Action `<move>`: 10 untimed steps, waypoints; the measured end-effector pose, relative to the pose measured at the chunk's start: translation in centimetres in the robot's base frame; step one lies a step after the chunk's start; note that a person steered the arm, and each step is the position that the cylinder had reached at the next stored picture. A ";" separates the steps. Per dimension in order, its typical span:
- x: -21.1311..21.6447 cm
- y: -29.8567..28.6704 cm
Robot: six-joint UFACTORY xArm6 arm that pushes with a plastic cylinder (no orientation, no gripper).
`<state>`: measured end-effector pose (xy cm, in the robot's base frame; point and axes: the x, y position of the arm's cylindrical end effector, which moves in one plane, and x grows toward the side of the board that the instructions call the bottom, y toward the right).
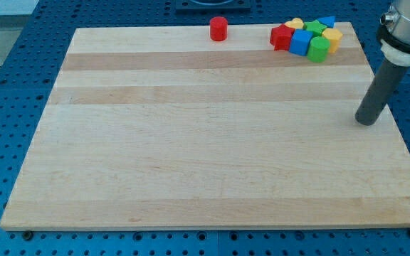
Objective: Slide the red star to the top left of the blue cube
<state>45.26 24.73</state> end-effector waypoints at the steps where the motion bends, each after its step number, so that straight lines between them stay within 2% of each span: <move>1: -0.9 0.0; 3: -11.5 -1.8; 4: -10.0 -2.1; 5: -7.1 -6.5; 6: -11.4 -13.4; 7: -16.2 -15.0; 8: -19.2 -15.5; 10: -19.4 -13.8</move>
<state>25.87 10.91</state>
